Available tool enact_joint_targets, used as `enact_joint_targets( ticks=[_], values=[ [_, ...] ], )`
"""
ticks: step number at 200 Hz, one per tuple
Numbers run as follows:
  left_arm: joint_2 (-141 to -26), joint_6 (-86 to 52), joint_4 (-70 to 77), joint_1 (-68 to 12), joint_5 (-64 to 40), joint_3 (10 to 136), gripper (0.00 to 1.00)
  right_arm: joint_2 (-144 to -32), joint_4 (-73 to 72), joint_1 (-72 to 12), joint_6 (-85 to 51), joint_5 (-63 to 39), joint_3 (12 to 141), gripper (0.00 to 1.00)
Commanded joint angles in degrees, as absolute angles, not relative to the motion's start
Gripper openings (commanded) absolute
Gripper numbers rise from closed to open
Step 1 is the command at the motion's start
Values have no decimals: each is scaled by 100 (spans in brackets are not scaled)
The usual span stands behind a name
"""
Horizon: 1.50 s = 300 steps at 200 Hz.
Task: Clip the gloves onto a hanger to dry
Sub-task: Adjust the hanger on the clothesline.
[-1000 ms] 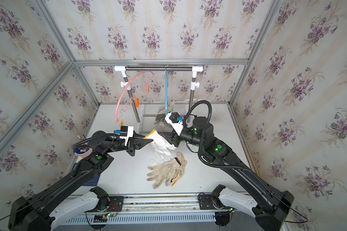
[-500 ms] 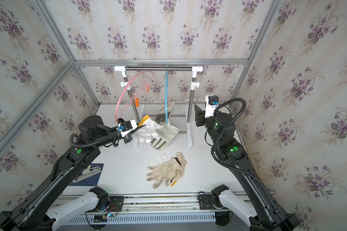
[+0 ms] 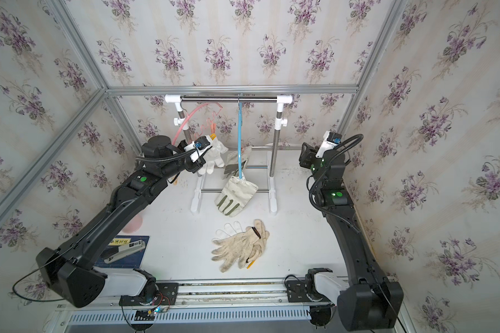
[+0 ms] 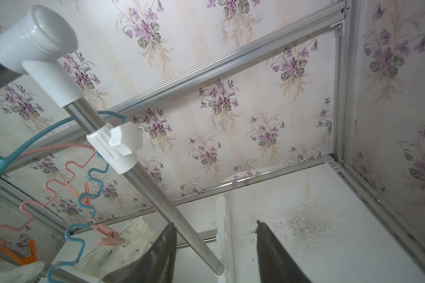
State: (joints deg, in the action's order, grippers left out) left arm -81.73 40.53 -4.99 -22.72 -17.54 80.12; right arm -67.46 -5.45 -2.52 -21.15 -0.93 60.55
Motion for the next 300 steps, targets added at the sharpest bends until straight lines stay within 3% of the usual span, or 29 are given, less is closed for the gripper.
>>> enact_joint_targets(
  ticks=[1, 60, 119, 189, 300],
  values=[
    [-8613, 3877, 92, -2249, -1608, 8279, 0, -7065, -1593, -97, -2838, -510, 5916, 53],
    [-10023, 3580, 538, -2331, -1314, 9463, 0, -8231, -2895, 9, -3187, -474, 5794, 52],
    [-11533, 3457, 729, -2678, 81, 11343, 0, -9048, -2999, 0, -2675, -594, 6081, 50],
    [-11965, 4015, 887, -3317, 839, 12007, 0, -9296, -3109, 0, -2512, -663, 6122, 49],
    [-13025, 4243, 380, -3821, 870, 13724, 0, -9707, -3304, 0, -2416, -755, 6324, 50]
  ],
)
